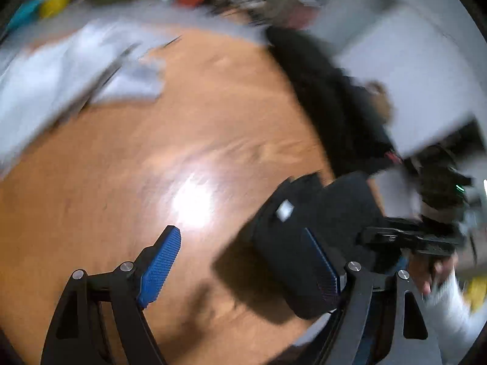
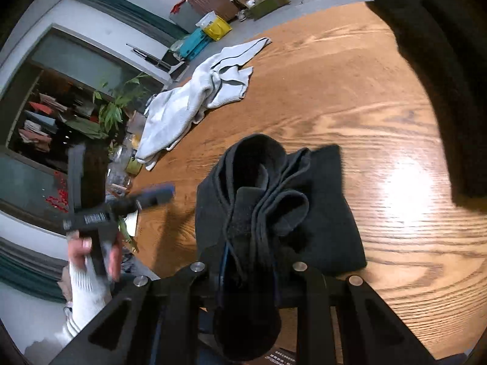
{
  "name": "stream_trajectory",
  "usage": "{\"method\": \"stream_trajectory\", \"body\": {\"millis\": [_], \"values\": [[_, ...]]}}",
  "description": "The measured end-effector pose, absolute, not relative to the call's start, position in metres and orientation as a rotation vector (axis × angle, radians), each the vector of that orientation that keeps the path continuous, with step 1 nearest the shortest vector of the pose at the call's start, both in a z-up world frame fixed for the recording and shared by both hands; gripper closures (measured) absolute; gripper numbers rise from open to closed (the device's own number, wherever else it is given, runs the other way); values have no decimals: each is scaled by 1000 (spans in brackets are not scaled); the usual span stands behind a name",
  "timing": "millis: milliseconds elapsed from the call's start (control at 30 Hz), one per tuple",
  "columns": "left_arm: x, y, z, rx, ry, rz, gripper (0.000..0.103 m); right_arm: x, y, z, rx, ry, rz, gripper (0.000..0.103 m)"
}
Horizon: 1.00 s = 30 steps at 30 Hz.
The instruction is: Fold clothes
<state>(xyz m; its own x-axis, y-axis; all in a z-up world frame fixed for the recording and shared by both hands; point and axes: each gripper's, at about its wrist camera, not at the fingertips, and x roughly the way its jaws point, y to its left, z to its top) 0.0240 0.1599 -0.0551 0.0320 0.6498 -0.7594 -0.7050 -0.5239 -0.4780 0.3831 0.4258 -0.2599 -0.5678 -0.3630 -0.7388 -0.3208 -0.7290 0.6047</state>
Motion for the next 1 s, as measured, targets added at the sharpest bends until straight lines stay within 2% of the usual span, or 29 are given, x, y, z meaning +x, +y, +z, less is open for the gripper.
{"method": "stream_trajectory", "body": {"millis": [67,200,333,400,667,1000], "values": [[14,169,-52,-1147,54,1652,22,390,431,-258,1428,-1101,-2511,80],[10,196,-76,-1259,42,1451,22,395,438,-250,1404,-969,-2510,80],[24,216,-102,-1285,330,1548,22,397,447,-250,1401,-862,-2495,80],[26,222,-112,-1286,397,1588,22,398,452,-251,1399,-812,-2484,80],[36,236,-119,-1223,273,1224,22,408,460,-257,1327,-647,-2427,79],[50,256,-145,-1262,387,1061,23,393,456,-248,1399,-437,-2403,79]]}}
